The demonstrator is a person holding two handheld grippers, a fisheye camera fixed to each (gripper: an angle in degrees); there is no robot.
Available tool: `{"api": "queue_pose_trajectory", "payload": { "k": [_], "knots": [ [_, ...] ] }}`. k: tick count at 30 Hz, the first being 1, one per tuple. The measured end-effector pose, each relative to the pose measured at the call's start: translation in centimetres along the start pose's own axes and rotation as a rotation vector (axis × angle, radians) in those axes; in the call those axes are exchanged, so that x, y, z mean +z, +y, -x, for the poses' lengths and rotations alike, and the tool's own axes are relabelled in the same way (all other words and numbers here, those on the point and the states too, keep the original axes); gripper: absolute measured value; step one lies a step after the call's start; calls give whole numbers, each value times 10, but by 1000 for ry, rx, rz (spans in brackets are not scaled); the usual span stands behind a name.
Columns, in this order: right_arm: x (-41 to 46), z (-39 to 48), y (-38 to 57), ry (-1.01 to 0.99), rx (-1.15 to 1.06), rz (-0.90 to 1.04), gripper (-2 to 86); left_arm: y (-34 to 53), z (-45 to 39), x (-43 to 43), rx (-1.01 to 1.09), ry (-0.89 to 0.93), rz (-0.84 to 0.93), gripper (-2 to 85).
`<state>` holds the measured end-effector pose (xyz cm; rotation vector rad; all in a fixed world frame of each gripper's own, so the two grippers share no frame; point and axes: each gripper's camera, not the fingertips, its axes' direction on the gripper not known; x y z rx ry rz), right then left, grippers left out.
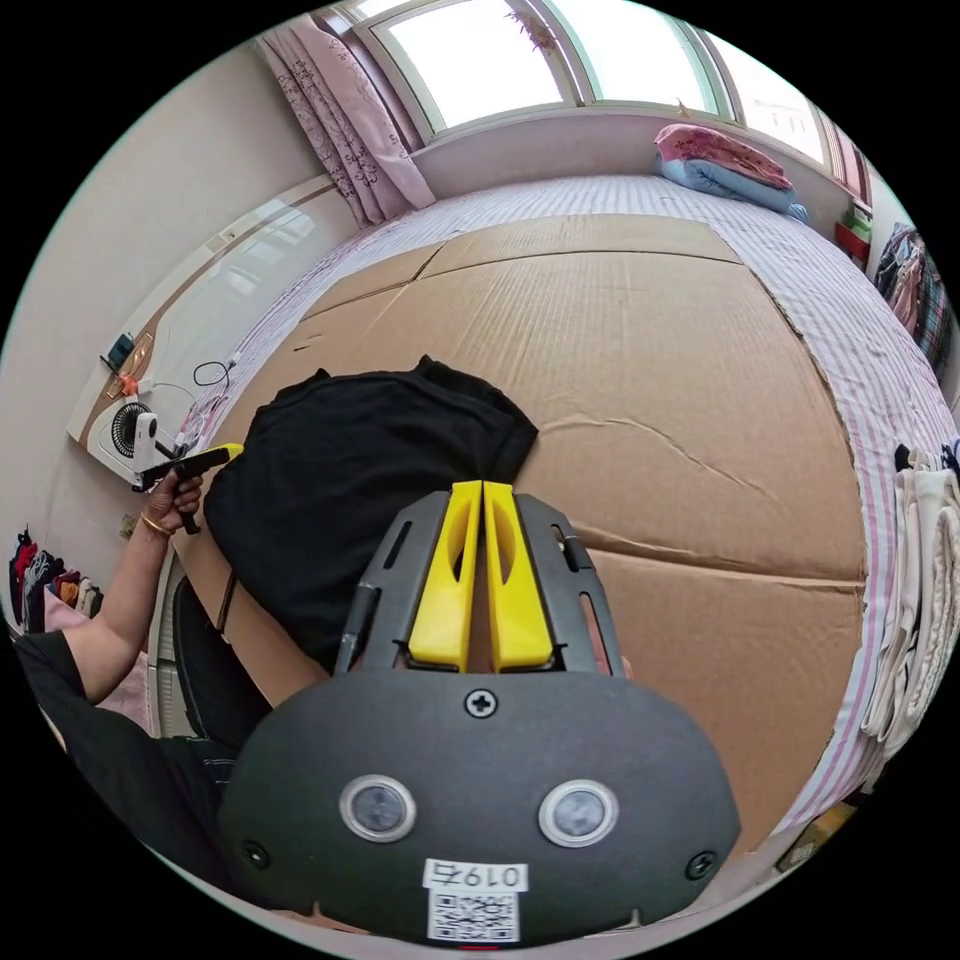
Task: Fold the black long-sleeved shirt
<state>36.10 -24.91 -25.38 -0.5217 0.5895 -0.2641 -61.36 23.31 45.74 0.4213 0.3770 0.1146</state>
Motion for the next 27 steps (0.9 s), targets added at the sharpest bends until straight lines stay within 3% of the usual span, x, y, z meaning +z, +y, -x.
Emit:
{"api": "queue_pose_trajectory", "payload": {
  "k": [13,16,19,21,27],
  "knots": [
    [28,15,81,0,-18,-94,55,-41,-68,-180,-34,-17,-96,13],
    [24,59,111,-23,-114,-164,44,-32,-130,-225,20,-33,-118,15],
    [26,131,149,-16,-254,-277,14,-17,-230,-263,148,-13,-198,18],
    [36,178,174,-6,-335,-337,18,-7,-319,-282,269,-98,-263,24],
    [120,329,257,412,-613,-316,90,31,-528,-278,685,-495,-233,68]
  ]
}}
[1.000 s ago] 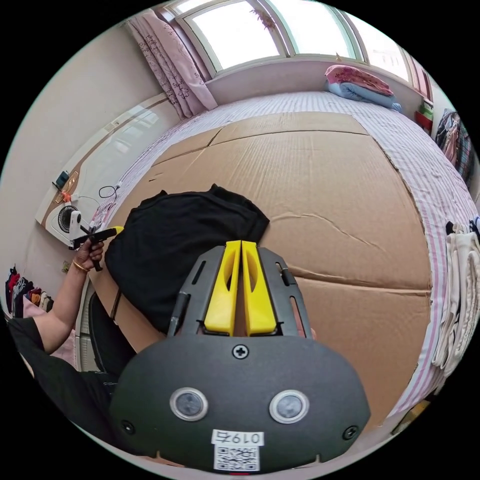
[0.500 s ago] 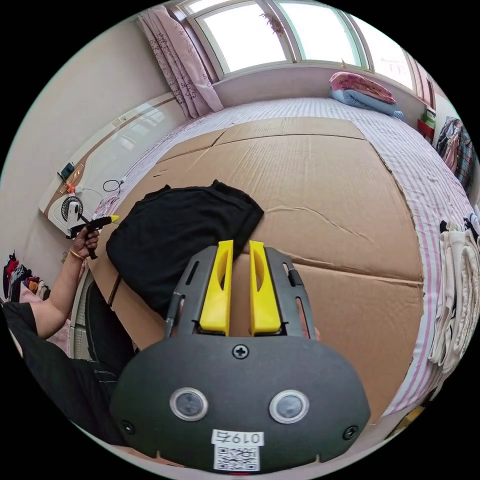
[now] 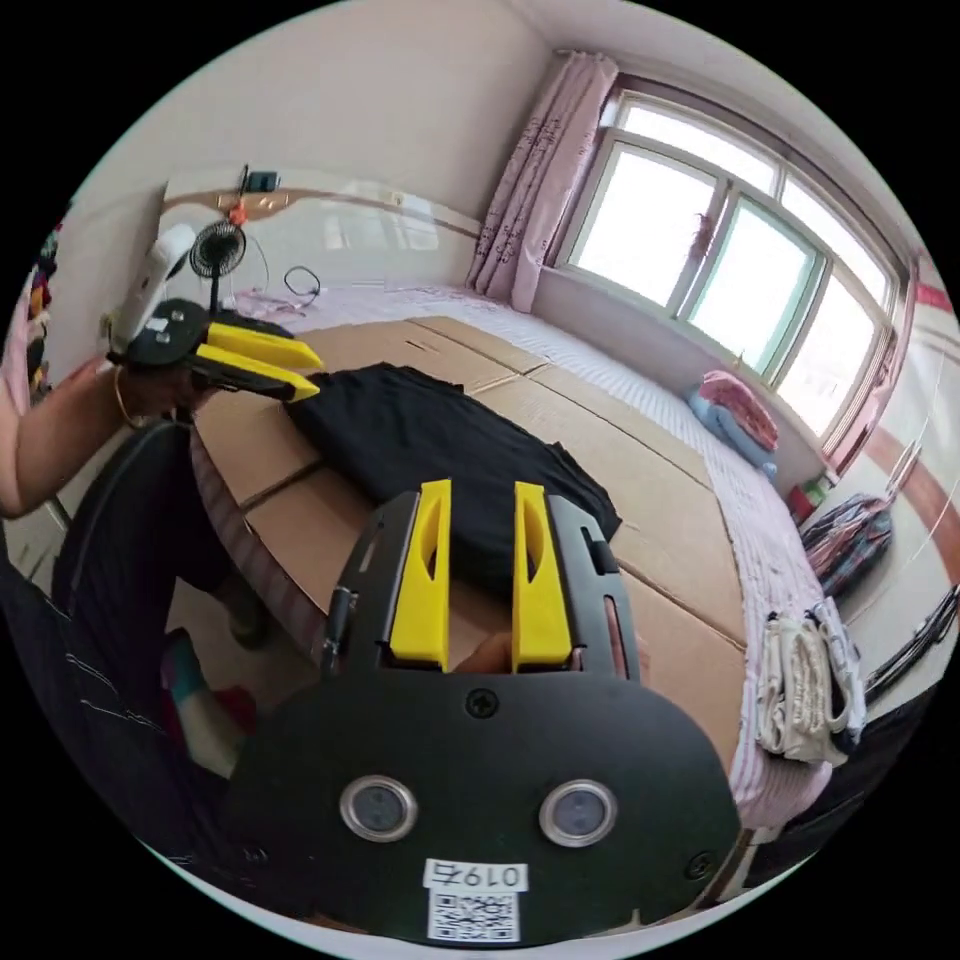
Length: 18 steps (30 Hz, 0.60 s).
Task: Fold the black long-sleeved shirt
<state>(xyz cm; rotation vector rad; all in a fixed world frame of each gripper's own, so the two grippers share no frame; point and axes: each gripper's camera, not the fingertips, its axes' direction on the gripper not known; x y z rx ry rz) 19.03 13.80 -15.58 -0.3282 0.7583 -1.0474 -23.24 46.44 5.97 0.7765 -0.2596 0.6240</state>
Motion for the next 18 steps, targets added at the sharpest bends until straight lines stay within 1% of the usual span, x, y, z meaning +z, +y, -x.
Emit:
{"api": "queue_pose_trajectory", "payload": {
  "k": [2,3,5,10,12,16,18],
  "knots": [
    [27,64,0,80,-205,95,93,-21,-32,-6,111,-61,41,75],
    [35,76,0,91,-249,114,96,-34,-45,-7,169,-79,59,78],
    [70,114,3,156,-409,211,114,-55,-54,-6,239,-108,102,82],
    [107,146,5,216,-540,294,111,-103,-52,-24,373,-122,175,90],
    [117,155,6,225,-574,305,110,-122,-50,-29,433,-139,229,93],
    [147,179,6,291,-685,340,110,-150,-41,-42,473,-126,235,92],
    [159,183,4,288,-690,347,109,-172,-27,-46,476,-119,245,93]
  ]
}}
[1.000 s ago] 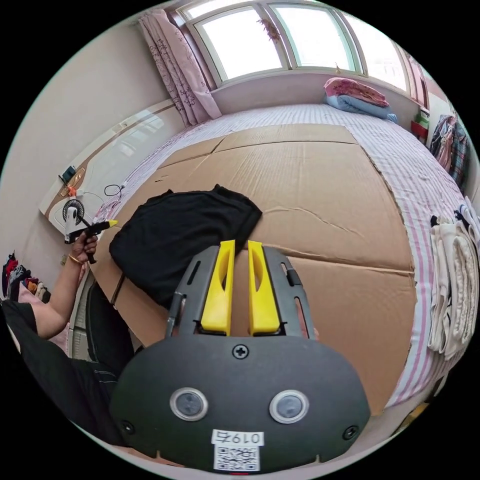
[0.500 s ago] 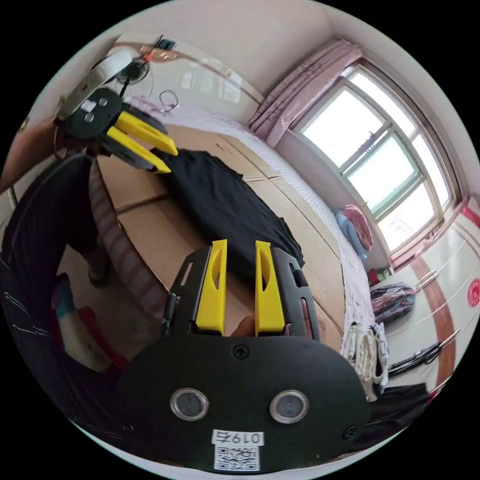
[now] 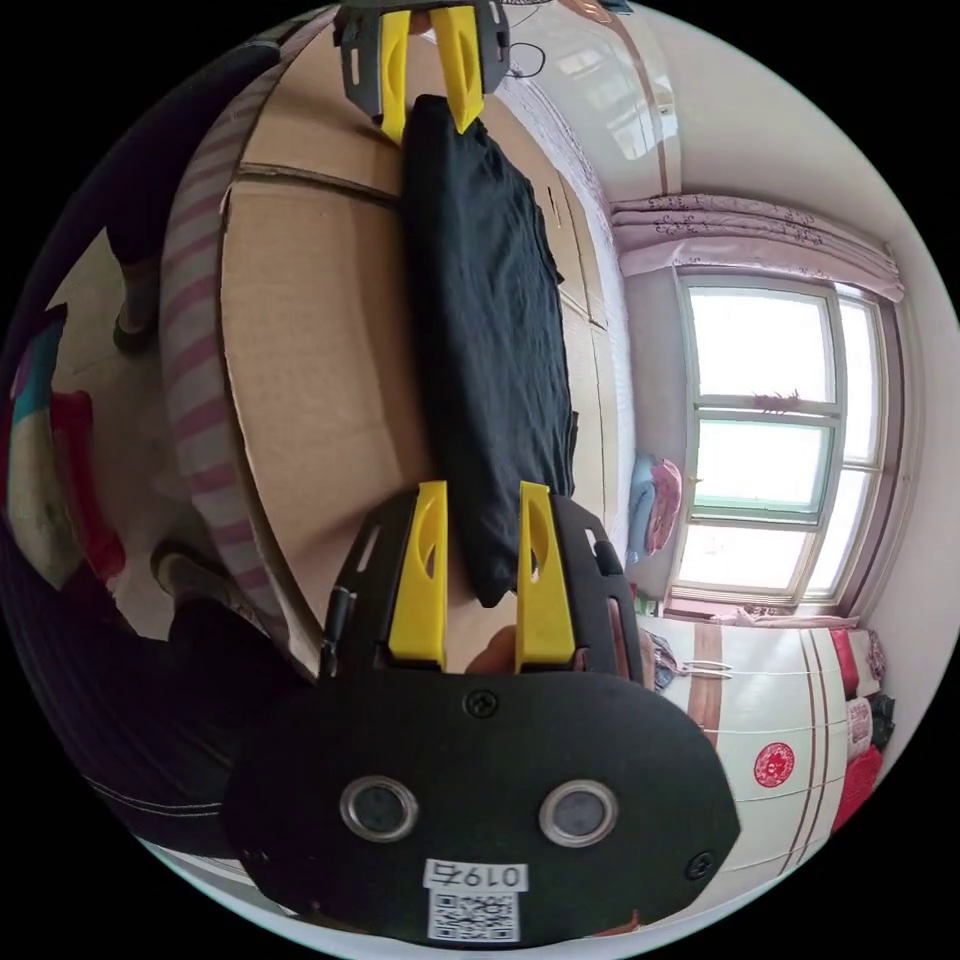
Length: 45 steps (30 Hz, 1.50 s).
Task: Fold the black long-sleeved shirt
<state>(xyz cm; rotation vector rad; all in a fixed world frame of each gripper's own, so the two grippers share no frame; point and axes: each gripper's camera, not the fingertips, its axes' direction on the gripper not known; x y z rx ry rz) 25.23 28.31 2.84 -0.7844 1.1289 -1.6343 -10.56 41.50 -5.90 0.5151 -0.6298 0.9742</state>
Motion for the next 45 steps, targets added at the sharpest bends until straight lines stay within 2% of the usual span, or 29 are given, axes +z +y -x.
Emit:
{"api": "queue_pose_trajectory", "payload": {
  "k": [8,18,24,36,45],
  "knots": [
    [27,42,-33,47,-7,12,71,-40,62,-16,37,95,31,81],
    [57,74,-61,87,-10,26,38,-55,161,-11,-76,262,23,19],
    [65,75,-65,37,-4,8,22,-51,199,-22,-100,280,29,12],
    [35,133,-49,38,-38,-31,21,-8,162,-105,-15,211,56,12],
    [46,184,-56,180,-31,-4,58,24,153,-97,-84,205,71,22]
  ]
}}
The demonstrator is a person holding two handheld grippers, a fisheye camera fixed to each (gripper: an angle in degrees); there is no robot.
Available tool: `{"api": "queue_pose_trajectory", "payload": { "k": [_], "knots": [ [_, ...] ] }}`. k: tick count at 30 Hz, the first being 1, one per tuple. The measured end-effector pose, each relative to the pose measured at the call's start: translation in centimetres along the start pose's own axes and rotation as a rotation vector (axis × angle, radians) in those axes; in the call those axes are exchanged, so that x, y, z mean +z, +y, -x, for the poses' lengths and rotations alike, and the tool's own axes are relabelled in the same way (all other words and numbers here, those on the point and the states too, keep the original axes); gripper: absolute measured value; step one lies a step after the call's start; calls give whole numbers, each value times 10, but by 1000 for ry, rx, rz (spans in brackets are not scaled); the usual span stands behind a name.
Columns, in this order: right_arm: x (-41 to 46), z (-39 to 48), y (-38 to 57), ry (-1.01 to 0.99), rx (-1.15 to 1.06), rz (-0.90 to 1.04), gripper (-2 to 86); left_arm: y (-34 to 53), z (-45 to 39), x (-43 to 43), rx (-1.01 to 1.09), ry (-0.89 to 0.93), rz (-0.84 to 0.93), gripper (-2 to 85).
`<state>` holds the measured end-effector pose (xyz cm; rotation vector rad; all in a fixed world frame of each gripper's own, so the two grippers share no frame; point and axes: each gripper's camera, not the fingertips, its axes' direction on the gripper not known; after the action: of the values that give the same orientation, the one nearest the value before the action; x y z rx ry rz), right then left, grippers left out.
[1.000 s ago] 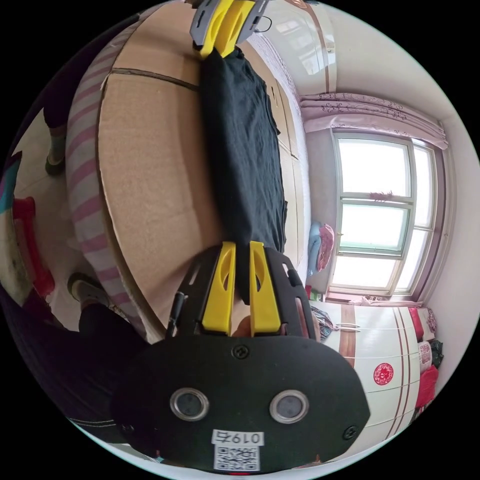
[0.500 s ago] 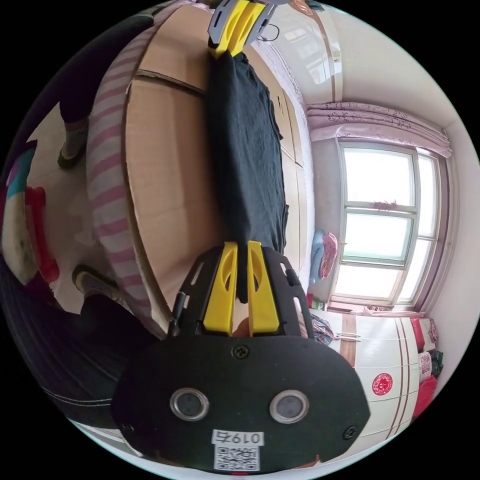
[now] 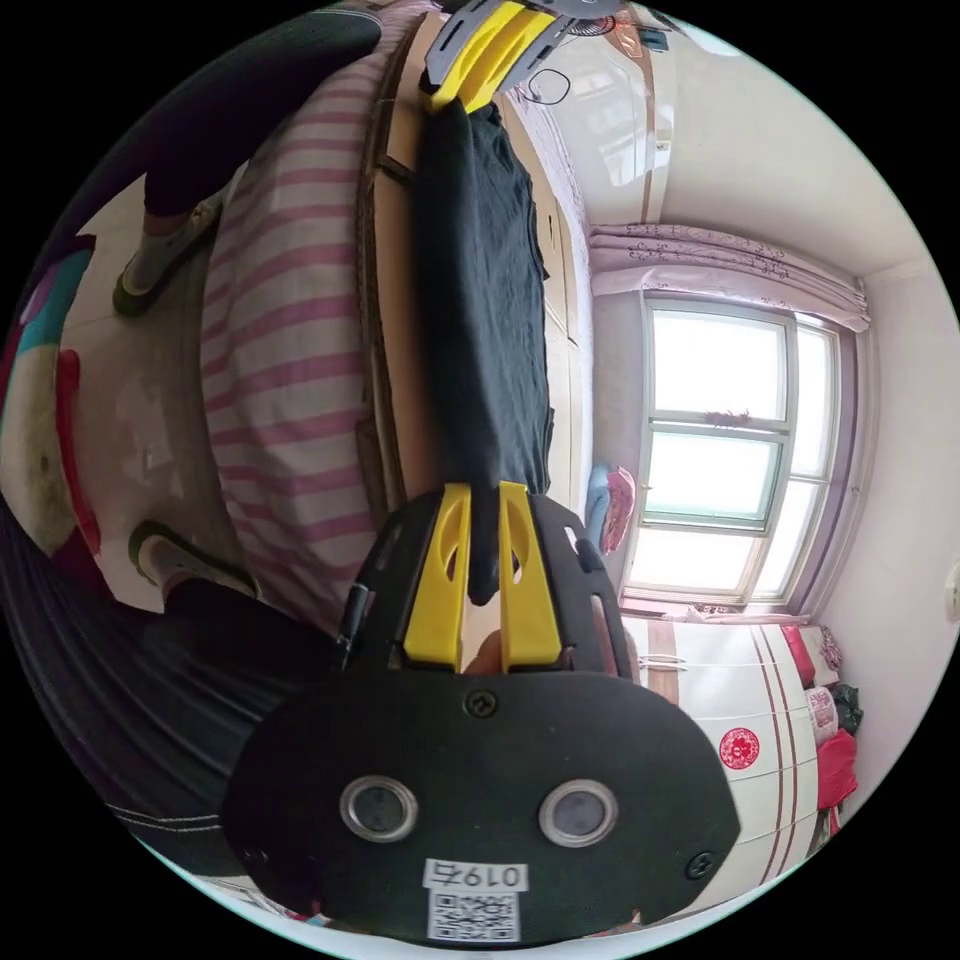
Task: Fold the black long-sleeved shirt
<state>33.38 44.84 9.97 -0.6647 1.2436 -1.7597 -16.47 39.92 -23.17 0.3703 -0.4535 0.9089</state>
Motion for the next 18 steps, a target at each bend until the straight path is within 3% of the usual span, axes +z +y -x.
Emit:
{"api": "queue_pose_trajectory", "payload": {
  "k": [9,18],
  "knots": [
    [14,15,24,-23,-18,73,89,57,16,-1,-38,63,-68,64],
    [27,43,32,-9,-67,111,38,108,16,45,-85,101,-55,70]
  ]
}}
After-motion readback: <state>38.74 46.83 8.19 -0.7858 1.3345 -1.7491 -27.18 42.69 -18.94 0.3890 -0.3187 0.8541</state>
